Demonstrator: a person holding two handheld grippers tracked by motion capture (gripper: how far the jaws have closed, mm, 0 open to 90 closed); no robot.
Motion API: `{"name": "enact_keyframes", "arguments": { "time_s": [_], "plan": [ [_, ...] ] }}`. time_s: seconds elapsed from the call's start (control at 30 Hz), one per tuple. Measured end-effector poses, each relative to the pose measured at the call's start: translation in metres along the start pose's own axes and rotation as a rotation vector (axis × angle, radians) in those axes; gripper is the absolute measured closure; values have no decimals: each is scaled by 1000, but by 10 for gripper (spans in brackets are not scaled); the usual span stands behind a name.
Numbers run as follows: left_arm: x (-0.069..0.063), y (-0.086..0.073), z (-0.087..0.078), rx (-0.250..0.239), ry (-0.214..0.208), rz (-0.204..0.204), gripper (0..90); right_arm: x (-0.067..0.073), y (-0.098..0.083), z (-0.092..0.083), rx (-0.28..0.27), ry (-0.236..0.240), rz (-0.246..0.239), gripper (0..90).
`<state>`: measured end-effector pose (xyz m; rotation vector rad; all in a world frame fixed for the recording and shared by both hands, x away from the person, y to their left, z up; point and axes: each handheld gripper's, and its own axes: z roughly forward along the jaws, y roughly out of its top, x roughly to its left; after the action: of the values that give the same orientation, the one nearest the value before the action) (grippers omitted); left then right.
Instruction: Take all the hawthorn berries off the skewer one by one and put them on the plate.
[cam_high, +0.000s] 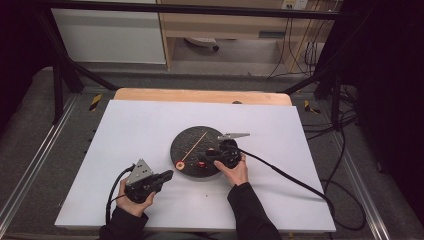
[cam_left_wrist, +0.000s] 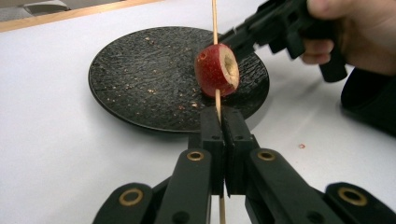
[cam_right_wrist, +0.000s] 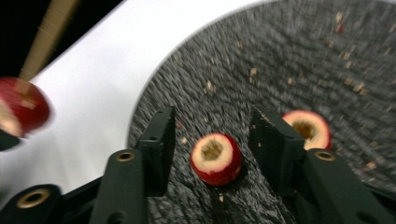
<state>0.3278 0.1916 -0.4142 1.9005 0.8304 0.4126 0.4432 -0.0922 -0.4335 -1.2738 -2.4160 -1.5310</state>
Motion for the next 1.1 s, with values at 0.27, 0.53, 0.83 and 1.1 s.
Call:
{"name": "enact_keyframes", "arguments": {
  "time_s": [0.27, 0.53, 0.83, 1.1],
  "plan": [
    [-3, 0, 4, 9, -2, 4, 880, 12, 11, -30, -54, 3, -39, 222],
    [-7, 0, 10, 22, -3, 10, 880, 26, 3, -39, -27, 28, -66, 73],
    [-20, 4, 25, 42, -4, 32, 880, 35, -9, -33, -16, 83, -44, 116],
    [-33, 9, 38, 47, -23, 55, 880, 38, -11, -33, -39, 109, -27, 269]
  ]
}}
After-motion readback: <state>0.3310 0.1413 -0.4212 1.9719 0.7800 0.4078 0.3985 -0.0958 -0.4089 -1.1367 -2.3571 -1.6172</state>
